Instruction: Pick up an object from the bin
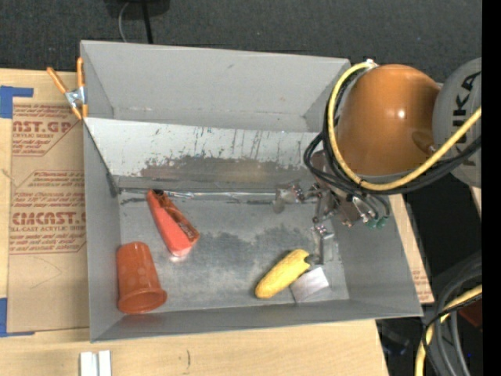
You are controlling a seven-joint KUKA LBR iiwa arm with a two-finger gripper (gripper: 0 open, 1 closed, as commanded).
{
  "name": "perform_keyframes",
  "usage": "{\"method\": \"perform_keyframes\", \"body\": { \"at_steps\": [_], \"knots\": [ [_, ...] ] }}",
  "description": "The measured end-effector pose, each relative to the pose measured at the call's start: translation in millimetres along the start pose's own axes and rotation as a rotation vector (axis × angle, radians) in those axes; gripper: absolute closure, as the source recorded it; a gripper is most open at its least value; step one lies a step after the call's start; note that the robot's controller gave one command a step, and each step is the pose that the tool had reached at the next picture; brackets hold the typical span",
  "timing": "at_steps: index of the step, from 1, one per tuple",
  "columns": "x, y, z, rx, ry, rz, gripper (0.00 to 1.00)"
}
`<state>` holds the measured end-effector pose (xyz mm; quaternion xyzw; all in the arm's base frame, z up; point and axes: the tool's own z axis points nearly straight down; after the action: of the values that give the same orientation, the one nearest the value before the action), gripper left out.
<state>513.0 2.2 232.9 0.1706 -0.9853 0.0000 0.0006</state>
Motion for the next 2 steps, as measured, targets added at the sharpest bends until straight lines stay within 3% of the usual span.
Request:
{"method": "perform_keyframes", "body": {
  "at_steps": [1,2],
  "knots": [
    [10.4,-9,25,0.0,-0.007,0.105,0.0],
    [13.2,-14,61,-0.001,0.001,0.021,0.0]
  ]
}}
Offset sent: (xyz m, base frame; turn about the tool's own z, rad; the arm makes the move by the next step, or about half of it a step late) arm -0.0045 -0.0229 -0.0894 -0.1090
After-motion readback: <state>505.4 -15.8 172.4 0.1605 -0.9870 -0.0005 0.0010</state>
